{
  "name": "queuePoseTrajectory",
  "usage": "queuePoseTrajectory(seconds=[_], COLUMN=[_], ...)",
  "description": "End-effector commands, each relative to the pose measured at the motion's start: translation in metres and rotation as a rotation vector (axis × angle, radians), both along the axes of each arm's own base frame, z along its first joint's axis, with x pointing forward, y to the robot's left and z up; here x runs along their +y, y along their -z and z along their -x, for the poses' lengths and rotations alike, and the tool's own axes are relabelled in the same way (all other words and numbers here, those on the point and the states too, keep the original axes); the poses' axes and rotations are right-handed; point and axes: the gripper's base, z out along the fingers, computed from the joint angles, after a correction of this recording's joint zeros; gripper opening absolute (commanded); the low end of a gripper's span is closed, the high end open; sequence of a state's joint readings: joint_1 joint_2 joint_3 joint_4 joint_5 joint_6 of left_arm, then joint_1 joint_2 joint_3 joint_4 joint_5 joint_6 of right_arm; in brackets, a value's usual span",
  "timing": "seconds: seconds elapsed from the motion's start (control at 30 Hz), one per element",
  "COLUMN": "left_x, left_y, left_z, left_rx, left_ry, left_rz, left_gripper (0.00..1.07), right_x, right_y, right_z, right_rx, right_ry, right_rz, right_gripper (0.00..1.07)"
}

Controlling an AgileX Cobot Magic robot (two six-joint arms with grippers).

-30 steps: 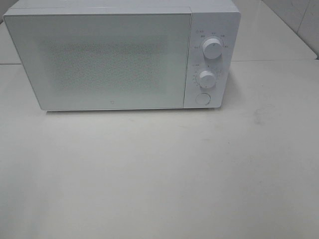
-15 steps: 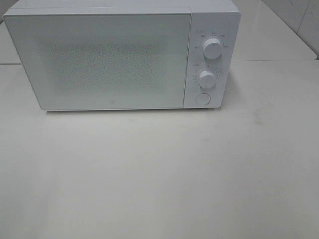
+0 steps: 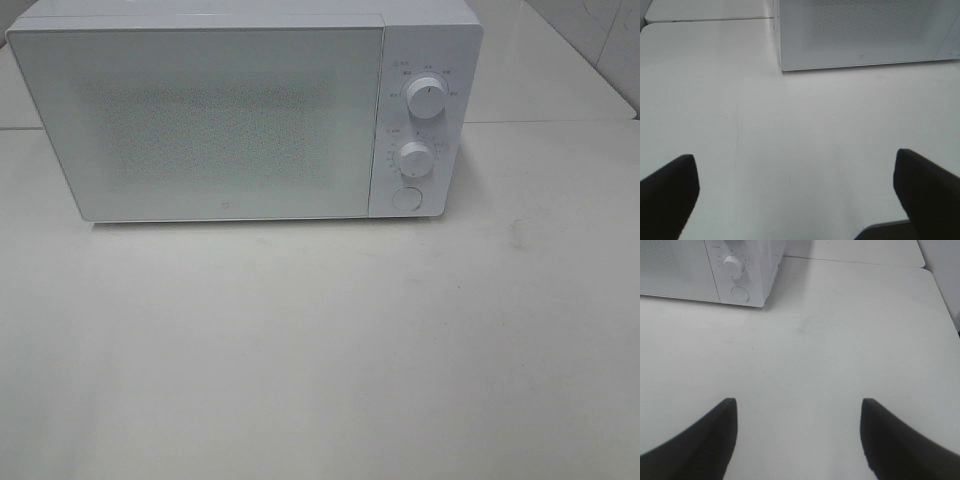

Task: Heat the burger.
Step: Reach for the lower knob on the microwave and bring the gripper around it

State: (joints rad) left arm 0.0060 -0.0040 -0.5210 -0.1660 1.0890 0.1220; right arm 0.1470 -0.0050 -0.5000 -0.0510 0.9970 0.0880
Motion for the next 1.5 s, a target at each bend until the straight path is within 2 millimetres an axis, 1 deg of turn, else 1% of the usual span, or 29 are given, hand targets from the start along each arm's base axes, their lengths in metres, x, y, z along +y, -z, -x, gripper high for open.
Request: queuePoseTrajectory(seconds=[0.03, 0.87, 0.97, 1.03, 1.07, 1.13, 1.17, 1.23, 1.3, 1.33, 1.37, 1.4, 1.43, 1.5], left_x=[0.0, 0.0, 0.0, 0.0, 0.0, 0.0, 0.0, 0.0, 0.0, 0.0, 0.0, 0.0, 0.0, 0.0], left_y=[0.0, 0.0, 0.0, 0.0, 0.0, 0.0, 0.0, 0.0, 0.0, 0.0, 0.0, 0.0, 0.0, 0.0], left_z=[0.002, 0.002, 0.002, 0.002, 0.002, 0.002, 0.002, 0.002, 0.002, 0.002, 0.002, 0.002, 0.002, 0.002], left_rx=[-0.027, -0.027, -0.027, -0.027, -0.027, -0.027, -0.027, -0.027, -0.026, -0.026, -0.026, -0.026, -0.026, -0.026], left_ry=[-0.003, -0.003, -0.003, -0.003, -0.003, -0.003, -0.003, -0.003, -0.003, -0.003, -0.003, -0.003, -0.003, -0.003], left_rz=[0.01, 0.01, 0.01, 0.01, 0.01, 0.01, 0.01, 0.01, 0.01, 0.01, 0.01, 0.01, 0.01, 0.01], left_gripper=[0.98, 0.98, 0.98, 0.98, 0.98, 0.98, 0.98, 0.98, 0.98, 0.98, 0.98, 0.98, 0.98, 0.98], right_x=[0.0, 0.0, 0.0, 0.001, 0.001, 0.002, 0.002, 0.003, 0.003, 0.004, 0.004, 0.005, 0.005, 0.007], right_y=[0.001, 0.001, -0.004, -0.012, -0.012, -0.017, -0.017, -0.021, -0.022, -0.023, -0.023, -0.025, -0.025, -0.026], right_z=[0.003, 0.003, 0.003, 0.0, 0.0, -0.006, -0.006, -0.015, -0.018, -0.024, -0.024, -0.031, -0.031, -0.042], right_rx=[-0.023, -0.022, -0.039, -0.066, -0.066, -0.094, -0.094, -0.091, -0.089, -0.083, -0.083, -0.074, -0.074, -0.06], right_ry=[0.006, 0.005, 0.007, 0.01, 0.01, 0.009, 0.009, 0.008, 0.008, 0.007, 0.007, 0.006, 0.006, 0.004], right_rz=[-0.006, -0.007, -0.02, -0.036, -0.036, -0.039, -0.039, -0.036, -0.036, -0.034, -0.034, -0.033, -0.033, -0.03], right_gripper=[0.68, 0.68, 0.68, 0.68, 0.68, 0.68, 0.68, 0.68, 0.68, 0.68, 0.68, 0.68, 0.68, 0.68])
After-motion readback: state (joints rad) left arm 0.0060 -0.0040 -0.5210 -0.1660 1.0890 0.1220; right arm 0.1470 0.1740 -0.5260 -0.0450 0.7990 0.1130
